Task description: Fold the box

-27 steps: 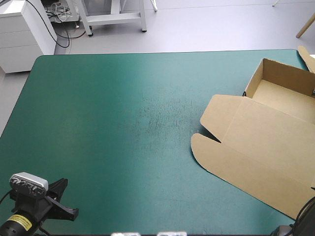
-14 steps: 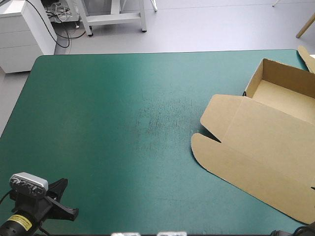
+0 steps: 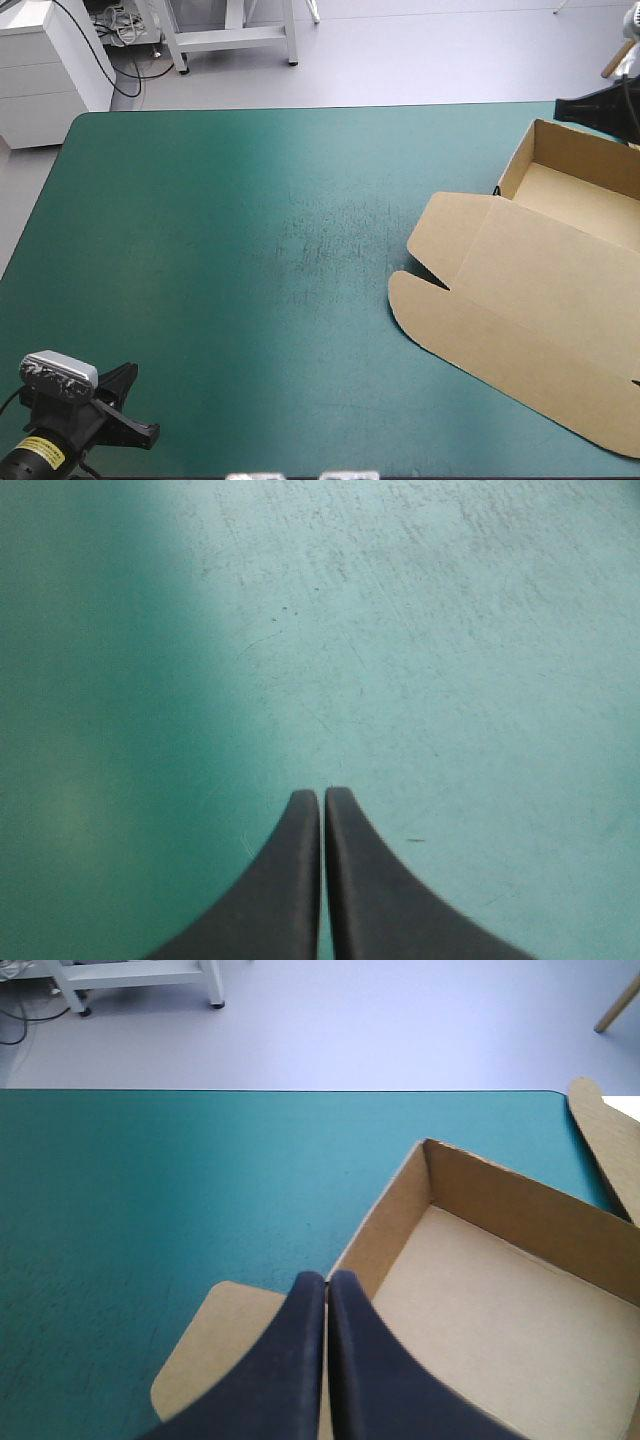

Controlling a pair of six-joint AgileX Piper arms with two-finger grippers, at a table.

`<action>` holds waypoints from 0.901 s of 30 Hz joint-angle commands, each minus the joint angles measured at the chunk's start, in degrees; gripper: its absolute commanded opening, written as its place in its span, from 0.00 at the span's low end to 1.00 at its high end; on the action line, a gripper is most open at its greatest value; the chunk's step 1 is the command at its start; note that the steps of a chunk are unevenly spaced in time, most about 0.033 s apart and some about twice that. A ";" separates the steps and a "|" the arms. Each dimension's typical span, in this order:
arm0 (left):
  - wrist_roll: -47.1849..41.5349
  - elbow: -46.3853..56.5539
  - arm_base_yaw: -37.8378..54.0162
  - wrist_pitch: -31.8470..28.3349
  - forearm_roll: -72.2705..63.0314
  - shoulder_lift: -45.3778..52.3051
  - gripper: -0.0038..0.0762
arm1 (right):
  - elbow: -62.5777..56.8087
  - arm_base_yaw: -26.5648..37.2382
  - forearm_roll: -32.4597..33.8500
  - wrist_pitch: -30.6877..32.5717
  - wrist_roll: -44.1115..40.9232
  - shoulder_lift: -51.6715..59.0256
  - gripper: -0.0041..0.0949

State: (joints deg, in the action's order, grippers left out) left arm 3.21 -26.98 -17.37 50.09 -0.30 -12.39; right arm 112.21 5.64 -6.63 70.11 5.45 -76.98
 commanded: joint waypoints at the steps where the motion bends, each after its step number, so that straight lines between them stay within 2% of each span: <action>1: -0.55 -1.37 0.01 -4.05 -0.78 -0.68 0.04 | -3.28 -5.89 5.14 -3.09 -2.06 4.83 0.03; 5: -0.55 -1.37 0.01 -4.05 -0.78 -0.68 0.04 | -13.24 -11.37 11.63 -3.09 -4.50 9.35 0.03; 8: -0.55 -1.37 0.01 -4.05 -0.78 -0.68 0.04 | -22.99 -13.50 14.07 -3.21 -5.02 13.14 0.03; 11: -0.55 -1.37 0.01 -4.05 -0.78 -0.68 0.04 | -32.15 -13.90 13.93 -5.21 -4.88 16.70 0.03; 20: -0.55 -1.37 0.01 -4.05 -0.78 -0.68 0.04 | -57.67 -13.90 13.66 -17.74 -4.88 29.80 0.03; 27: -0.55 -1.37 0.01 -4.14 -0.78 -0.68 0.04 | -71.16 -13.90 13.42 -23.11 -4.88 38.05 0.03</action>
State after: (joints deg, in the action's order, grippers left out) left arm 3.21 -26.98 -17.37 50.02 -0.34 -12.39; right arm 43.17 -8.30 6.18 52.17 0.46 -41.79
